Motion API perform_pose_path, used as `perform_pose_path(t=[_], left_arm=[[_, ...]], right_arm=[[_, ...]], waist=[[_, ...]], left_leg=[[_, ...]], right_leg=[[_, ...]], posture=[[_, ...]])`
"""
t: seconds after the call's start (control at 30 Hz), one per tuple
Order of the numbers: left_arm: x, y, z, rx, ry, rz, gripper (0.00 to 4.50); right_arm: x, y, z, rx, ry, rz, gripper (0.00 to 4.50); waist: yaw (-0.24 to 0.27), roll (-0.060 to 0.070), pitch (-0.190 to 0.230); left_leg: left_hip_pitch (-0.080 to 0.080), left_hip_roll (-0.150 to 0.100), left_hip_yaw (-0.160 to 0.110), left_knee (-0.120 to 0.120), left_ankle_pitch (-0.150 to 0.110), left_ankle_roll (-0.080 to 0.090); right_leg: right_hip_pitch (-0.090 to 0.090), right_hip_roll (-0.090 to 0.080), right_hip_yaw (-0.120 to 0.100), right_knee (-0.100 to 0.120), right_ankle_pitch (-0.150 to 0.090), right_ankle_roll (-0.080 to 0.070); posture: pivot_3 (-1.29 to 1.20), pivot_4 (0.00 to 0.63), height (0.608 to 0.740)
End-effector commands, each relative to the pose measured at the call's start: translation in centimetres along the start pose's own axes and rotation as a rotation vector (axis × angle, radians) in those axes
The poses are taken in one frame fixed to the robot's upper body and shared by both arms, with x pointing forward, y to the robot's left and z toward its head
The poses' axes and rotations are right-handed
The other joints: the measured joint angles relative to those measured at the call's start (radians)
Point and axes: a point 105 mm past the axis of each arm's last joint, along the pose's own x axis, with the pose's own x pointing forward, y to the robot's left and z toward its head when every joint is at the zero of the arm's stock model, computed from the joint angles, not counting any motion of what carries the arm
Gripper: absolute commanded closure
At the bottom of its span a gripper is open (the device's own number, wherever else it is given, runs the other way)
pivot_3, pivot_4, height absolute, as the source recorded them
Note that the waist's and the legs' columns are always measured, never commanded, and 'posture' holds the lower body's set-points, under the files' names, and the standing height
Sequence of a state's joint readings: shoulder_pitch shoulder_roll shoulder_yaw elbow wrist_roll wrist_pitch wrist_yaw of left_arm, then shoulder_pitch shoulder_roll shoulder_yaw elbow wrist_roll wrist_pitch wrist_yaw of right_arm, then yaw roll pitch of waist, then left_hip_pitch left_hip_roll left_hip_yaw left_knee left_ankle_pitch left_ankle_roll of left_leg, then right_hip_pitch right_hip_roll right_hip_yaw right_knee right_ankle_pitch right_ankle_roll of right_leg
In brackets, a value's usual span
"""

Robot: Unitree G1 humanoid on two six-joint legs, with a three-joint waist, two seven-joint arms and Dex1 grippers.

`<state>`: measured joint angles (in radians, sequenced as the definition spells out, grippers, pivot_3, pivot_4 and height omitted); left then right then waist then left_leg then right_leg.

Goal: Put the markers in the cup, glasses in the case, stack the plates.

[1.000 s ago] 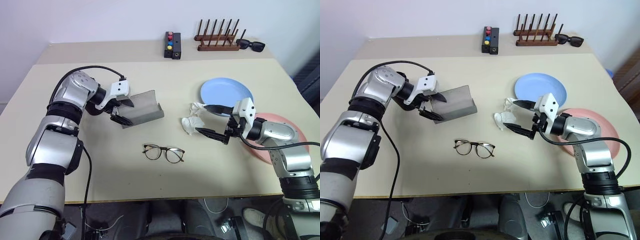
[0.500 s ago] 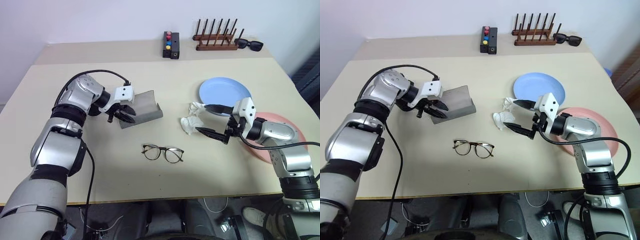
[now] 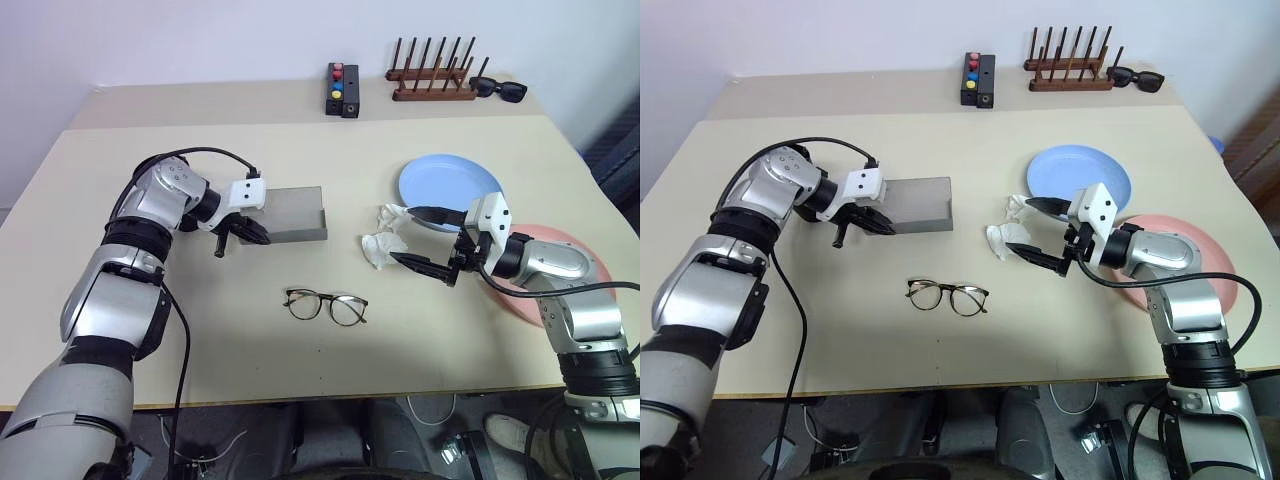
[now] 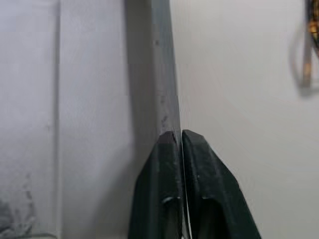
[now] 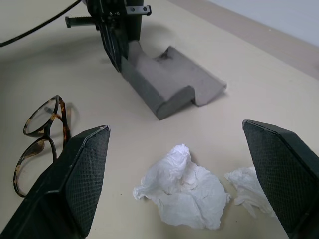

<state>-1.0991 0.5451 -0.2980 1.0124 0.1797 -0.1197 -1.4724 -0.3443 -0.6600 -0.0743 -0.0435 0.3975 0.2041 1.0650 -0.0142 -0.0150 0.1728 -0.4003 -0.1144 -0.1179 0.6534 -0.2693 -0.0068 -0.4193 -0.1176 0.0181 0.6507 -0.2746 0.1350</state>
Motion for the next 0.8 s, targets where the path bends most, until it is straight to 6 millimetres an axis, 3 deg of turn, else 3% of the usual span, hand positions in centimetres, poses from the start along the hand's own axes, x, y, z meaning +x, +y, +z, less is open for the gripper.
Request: perform_pose_path(t=[0.03, 0.17, 0.8], left_arm=[[-0.5, 0.3, 0.6, 0.010, -0.064, 0.066, 4.45], [-0.3, -0.1, 0.6, 0.024, -0.095, 0.080, 4.45], [-0.5, -2.6, 2.0, 0.156, -0.114, -0.027, 4.45]], right_arm=[[0.1, 0.0, 1.3, -0.036, -0.037, 0.004, 0.13], [0.0, 0.0, 1.2, -0.034, -0.034, 0.005, 0.13], [0.3, -0.1, 1.2, -0.035, -0.038, 0.013, 0.13]], waist=[[0.001, 0.000, 0.000], [0.002, 0.000, 0.000], [0.001, 0.000, 0.000]], left_leg=[[-0.001, 0.000, 0.000, 0.000, 0.000, 0.000], [-0.008, 0.000, -0.001, 0.008, 0.000, 0.000], [-0.008, -0.001, 0.000, 0.010, -0.001, 0.001]], right_leg=[[-0.001, 0.000, 0.000, 0.000, 0.000, 0.000], [-0.006, 0.000, 0.000, 0.004, 0.000, 0.000], [-0.006, 0.000, 0.000, 0.005, 0.000, 0.001]], posture=[[0.00, 0.150, 0.740], [0.00, 0.150, 0.740], [0.00, 0.150, 0.740]])
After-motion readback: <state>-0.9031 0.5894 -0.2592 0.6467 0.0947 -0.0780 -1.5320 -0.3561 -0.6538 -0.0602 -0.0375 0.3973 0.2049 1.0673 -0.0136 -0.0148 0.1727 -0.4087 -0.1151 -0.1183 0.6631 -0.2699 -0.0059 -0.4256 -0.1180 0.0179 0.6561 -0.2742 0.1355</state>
